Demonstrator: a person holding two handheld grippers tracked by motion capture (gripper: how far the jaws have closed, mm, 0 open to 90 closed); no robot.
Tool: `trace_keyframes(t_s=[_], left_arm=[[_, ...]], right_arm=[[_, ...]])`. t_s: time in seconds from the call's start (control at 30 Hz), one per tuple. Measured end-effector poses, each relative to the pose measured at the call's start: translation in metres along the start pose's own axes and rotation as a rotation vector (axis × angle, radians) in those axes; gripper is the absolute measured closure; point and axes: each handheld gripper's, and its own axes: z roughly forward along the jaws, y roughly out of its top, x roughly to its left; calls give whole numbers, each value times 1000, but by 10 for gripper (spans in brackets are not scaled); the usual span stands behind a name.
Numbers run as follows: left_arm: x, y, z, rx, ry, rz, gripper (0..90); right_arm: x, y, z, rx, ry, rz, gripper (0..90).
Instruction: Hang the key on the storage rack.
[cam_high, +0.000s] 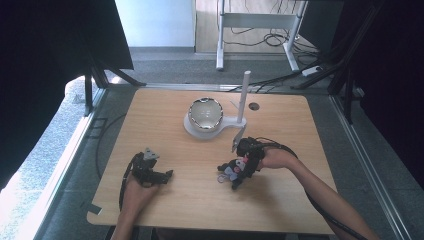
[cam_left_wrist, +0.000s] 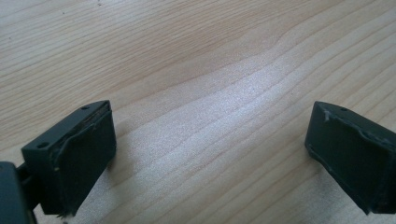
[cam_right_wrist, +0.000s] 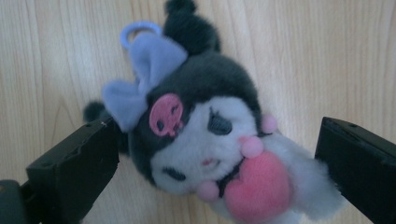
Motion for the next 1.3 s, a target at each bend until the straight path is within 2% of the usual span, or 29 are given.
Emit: trace_keyframes(t_s=[0.13, 0.27, 0.33, 0.37, 0.43, 0.5, 0.57, 0.6, 0.73, 0.9, 1.1, 1.3], left_arm=[[0, 0, 0, 0, 0, 0, 19], [0, 0, 0, 0, 0, 0, 19], [0, 0, 0, 0, 0, -1, 19], [0, 0, 0, 0, 0, 0, 19], [0, 0, 0, 0, 0, -1, 19], [0, 0, 0, 0, 0, -1, 19], [0, 0, 0, 0, 0, 0, 19], [0, 0, 0, 0, 0, -1, 19], [0, 0, 0, 0, 0, -1, 19], [0, 0, 0, 0, 0, 0, 19], [0, 0, 0, 0, 0, -1, 19], [0, 0, 0, 0, 0, -1, 19]], right_arm=[[3, -6, 0, 20, 0, -6, 16], [6, -12, 2, 48, -50, -4, 106], [7, -12, 4, 46, -52, -6, 106], [8, -11, 7, 56, -61, -31, 105], [10, -8, 10, 74, -73, -40, 115], [10, -7, 11, 82, -76, -48, 122], [11, -4, 13, 101, -59, -46, 181], [11, -3, 14, 112, -61, -62, 197], [12, -1, 13, 132, -70, -53, 247], [14, -1, 12, 141, -76, -35, 303], [13, -3, 9, 126, -72, -8, 324], [11, -6, -2, 91, -73, 12, 329]])
